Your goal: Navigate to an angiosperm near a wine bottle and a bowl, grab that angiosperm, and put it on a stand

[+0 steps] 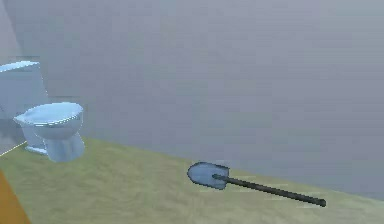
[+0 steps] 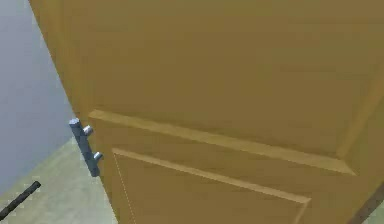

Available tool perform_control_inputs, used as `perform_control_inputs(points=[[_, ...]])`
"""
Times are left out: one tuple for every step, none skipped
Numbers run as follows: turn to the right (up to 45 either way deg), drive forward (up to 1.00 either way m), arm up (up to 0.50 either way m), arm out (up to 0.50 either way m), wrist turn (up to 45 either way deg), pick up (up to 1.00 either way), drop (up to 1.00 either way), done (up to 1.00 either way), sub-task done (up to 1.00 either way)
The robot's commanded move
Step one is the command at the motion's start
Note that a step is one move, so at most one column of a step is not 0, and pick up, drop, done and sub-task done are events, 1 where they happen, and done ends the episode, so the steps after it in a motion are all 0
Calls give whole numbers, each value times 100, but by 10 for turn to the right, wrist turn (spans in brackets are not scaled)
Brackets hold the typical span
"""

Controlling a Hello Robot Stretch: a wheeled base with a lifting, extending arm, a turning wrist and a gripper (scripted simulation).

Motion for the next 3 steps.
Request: perform_control_inputs(points=[[0, 25, 0, 0, 0, 0, 0, 0, 0], [390, 0, 0, 0, 0, 0, 0, 0, 0], [0, 85, 0, 0, 0, 0, 0, 0, 0]])
